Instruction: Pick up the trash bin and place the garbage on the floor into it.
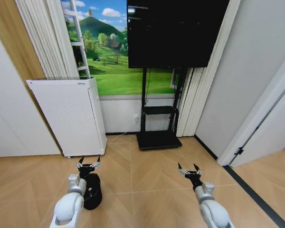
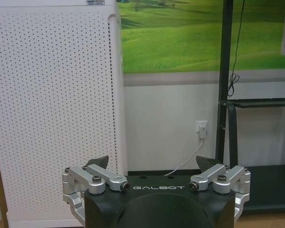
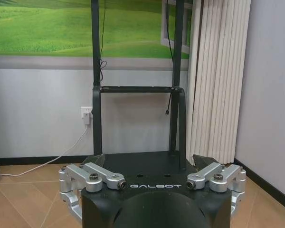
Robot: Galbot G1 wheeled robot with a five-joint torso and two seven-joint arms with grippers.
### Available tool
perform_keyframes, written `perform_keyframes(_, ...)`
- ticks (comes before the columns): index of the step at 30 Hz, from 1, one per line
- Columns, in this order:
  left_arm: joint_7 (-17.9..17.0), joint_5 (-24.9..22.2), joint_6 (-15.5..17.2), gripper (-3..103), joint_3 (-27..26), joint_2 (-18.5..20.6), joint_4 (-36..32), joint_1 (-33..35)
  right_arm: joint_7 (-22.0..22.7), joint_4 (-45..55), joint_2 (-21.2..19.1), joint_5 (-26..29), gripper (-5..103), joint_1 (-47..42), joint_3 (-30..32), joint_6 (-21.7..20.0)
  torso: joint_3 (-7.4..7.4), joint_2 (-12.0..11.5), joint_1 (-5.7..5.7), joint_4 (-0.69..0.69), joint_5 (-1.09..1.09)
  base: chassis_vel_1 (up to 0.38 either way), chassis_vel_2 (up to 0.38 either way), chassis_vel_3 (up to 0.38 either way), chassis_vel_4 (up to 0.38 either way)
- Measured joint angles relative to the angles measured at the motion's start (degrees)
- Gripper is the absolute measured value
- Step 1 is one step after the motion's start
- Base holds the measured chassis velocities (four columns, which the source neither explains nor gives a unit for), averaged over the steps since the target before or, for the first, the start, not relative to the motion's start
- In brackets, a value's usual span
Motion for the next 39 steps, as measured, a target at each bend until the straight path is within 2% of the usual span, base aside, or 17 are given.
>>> perform_keyframes(7, 0.01, 0.04, -0.03, 100, -0.18, -0.02, -0.08, 0.1, 0.06, 0.08, 0.13, -0.04, 100, -0.24, 0.1, 0.02, -0.11, -0.16, -0.09, 0.0, 0.0, 0.102, -0.086, -0.093, 0.112)
perform_keyframes(18, 0.18, 0.04, -0.6, 100, -0.28, -0.07, 0.19, 0.21, 0.11, -0.08, 0.29, -0.06, 100, -0.22, 0.1, 0.08, -0.23, -0.33, -0.17, 0.0, -0.02, 0.222, -0.234, -0.222, 0.228)
perform_keyframes(39, 1.05, 0.14, -1.26, 100, 0.27, -0.4, 1.32, -0.47, 0.08, -1.2, 0.3, 0.53, 100, 0.14, 0.25, 0.16, -0.31, -0.51, -0.22, 0.0, 0.02, 0.345, -0.349, -0.35, 0.353)
